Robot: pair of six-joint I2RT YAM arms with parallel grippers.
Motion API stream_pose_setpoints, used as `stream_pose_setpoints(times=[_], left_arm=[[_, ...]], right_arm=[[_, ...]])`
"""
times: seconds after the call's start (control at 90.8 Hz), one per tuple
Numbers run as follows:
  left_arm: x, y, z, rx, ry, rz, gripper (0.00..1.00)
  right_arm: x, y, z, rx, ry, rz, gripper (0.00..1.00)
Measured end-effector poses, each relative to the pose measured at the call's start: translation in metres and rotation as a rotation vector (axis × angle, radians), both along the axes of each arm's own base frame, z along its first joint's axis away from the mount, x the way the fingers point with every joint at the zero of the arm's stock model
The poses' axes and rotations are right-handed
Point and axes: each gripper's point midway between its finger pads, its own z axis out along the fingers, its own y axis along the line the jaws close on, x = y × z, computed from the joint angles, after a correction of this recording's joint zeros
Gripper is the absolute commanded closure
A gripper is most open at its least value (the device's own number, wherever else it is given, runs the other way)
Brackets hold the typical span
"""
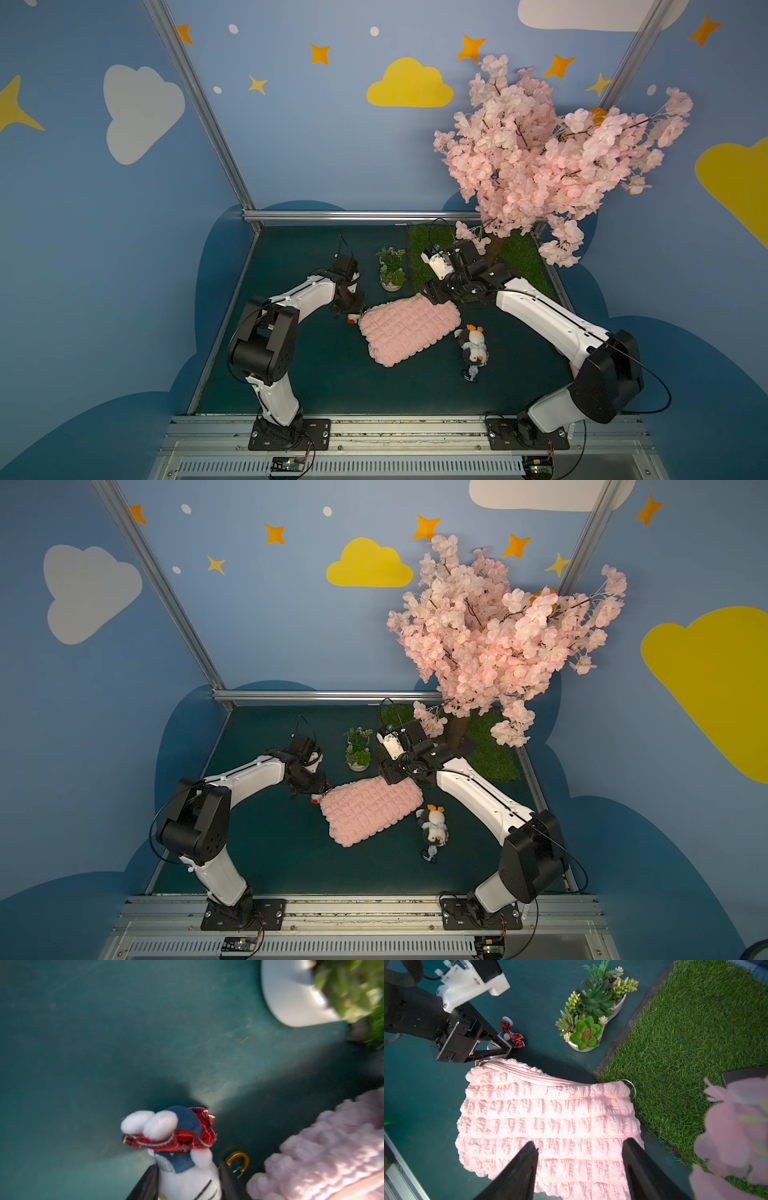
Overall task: Remove the decoration from the bag
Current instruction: Move the decoration item to the center of the board.
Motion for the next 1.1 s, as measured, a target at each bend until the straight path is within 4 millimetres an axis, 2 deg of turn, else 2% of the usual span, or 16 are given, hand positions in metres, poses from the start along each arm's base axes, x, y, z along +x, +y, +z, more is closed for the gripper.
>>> stream_pose_setpoints(times=[0.176,0.352,0.507,0.672,0.848,0.947,0.98,1.002,1.024,1.101], left_arm=[[-0.019,0.022,-0.001,0.115,0.054,-0.007,0.56],[-0.051,0.031,0.001,0.125,0.113,-0.004,0.56],[-0.083,0.026,0.003,0.099,0.161,-0.009,0.56],[-0.103,0.011,0.006,0.072,0.18,-0.027,0.55],[-0.131,0.005,0.004,0.072,0.212,-0.029,0.49],[-0.136,0.001,0.014,0.056,0.189,-0.024,0.46],[-0.136,-0.001,0.018,0.049,0.177,-0.023,0.42],[-0.135,-0.001,0.021,0.044,0.169,-0.021,0.35],[-0.135,-0.002,0.024,0.039,0.162,-0.016,0.32],[-0.129,-0.005,0.035,0.023,0.131,-0.008,0.31]], right_arm=[[0.0,0.001,0.0,0.009,0.002,0.003,0.33],[-0.002,0.002,-0.002,0.012,0.01,0.008,0.32],[-0.006,0.002,-0.008,0.012,0.021,0.018,0.31],[-0.014,0.003,-0.018,-0.003,0.039,0.031,0.31],[-0.017,0.005,-0.014,-0.001,0.029,0.041,0.31],[-0.018,0.005,-0.01,0.004,0.02,0.043,0.31],[-0.019,0.005,-0.009,0.005,0.018,0.045,0.31],[-0.019,0.005,-0.009,0.005,0.016,0.044,0.31],[-0.019,0.005,-0.008,0.005,0.015,0.044,0.31],[-0.019,0.005,-0.007,0.005,0.011,0.043,0.3]])
